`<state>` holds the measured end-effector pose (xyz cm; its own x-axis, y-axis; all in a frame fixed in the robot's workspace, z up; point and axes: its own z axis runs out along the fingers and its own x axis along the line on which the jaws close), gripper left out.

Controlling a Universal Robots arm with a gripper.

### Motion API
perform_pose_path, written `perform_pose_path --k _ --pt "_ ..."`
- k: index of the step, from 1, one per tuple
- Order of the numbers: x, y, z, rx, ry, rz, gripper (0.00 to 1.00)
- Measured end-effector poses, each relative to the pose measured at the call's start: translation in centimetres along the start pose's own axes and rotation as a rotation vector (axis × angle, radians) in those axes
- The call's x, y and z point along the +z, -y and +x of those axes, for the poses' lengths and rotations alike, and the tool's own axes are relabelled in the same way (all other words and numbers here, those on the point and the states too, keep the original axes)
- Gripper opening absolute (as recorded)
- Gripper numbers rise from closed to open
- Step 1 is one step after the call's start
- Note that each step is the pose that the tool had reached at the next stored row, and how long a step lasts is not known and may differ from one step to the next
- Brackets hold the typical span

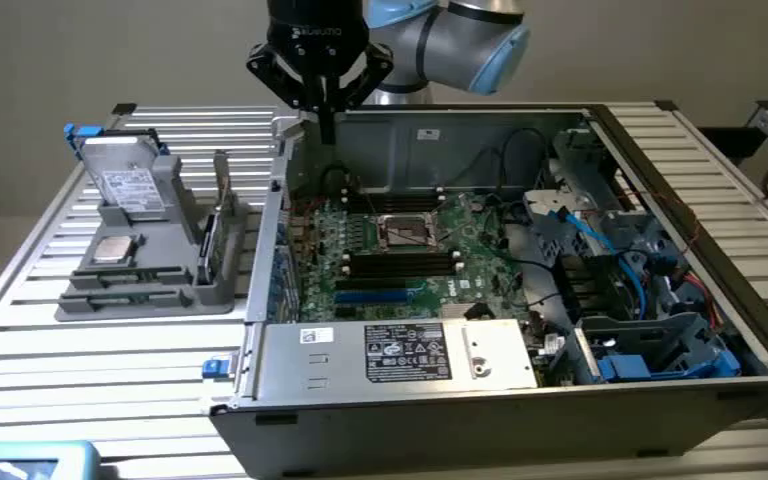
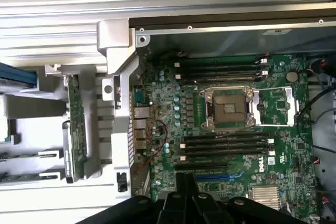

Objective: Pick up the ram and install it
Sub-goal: 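Reach for the ram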

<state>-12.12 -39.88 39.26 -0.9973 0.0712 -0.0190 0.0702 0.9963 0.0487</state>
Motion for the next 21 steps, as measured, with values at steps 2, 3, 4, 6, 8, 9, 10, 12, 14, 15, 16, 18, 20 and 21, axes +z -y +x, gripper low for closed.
perform_pose_path --k 2,3,4,6,8,9,10,12,14,15,16,18,20,21 --pt "0.00 0.00 0.0 0.000 0.0000 0.0000 0.11" --pt "0.00 0.00 0.0 0.000 0.0001 0.0000 0.11" --pt "0.00 0.00 0.0 0.000 0.0000 0.0000 0.11" --pt "0.00 0.00 0.0 0.000 0.0000 0.0000 0.11" --pt "0.00 0.00 0.0 0.000 0.0000 0.0000 0.11" --pt "0.00 0.00 0.0 0.000 0.0000 0.0000 0.11" --pt "0.00 0.00 0.0 0.000 0.0000 0.0000 0.11" --pt "0.00 0.00 0.0 0.000 0.0000 0.0000 0.11" --pt "0.00 0.00 0.0 0.000 0.0000 0.0000 0.11" --pt "0.00 0.03 0.0 0.000 0.0000 0.0000 0.11" --pt "0.00 0.07 0.0 0.000 -0.0002 0.0002 0.11" --pt "0.01 0.25 0.2 0.000 -0.0025 0.0003 0.11" --pt "0.02 0.42 0.8 0.000 -0.0029 0.0003 0.11" --pt "0.03 0.50 1.1 0.000 -0.0029 0.0002 0.11"
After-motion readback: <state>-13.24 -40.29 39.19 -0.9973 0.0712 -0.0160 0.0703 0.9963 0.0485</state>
